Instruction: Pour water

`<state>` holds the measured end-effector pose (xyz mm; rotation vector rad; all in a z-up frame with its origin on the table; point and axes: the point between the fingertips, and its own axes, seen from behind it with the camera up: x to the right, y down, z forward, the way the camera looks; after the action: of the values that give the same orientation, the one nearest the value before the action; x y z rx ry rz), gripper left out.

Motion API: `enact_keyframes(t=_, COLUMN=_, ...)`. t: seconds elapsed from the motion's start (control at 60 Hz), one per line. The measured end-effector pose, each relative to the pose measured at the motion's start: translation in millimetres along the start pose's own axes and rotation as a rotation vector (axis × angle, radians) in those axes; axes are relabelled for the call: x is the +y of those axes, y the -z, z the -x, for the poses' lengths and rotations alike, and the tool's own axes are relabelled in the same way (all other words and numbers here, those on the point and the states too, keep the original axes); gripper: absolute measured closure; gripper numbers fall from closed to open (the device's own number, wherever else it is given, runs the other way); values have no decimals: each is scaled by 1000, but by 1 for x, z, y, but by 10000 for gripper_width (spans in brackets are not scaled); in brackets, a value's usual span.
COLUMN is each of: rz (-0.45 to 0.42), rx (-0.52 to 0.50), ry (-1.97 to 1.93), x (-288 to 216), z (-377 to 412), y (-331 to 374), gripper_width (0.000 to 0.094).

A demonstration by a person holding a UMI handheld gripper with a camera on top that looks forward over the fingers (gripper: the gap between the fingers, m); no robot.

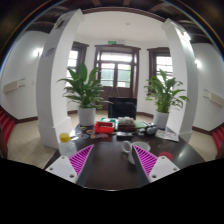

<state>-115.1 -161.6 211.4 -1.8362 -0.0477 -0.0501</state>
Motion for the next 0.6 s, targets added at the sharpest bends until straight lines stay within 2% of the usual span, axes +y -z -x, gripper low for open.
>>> enact_keyframes(t=0.067, rz=-33, rx=-52, ry=7, x=41, z=58, y=0, gripper_width=178)
enact_keyframes(t=0.15, rz=-26, rx=-119, ry=-2, x=67, z=109, y=-6, gripper_width=176)
enact_keyframes(t=0.417, rz=-33, rx=-263, ry=-73, x=83, z=198, y=-58, gripper_width=177)
enact_keyframes(t=0.6, rz=-16, rx=-214, ry=-61, x=89, z=211, y=-103, gripper_width=176)
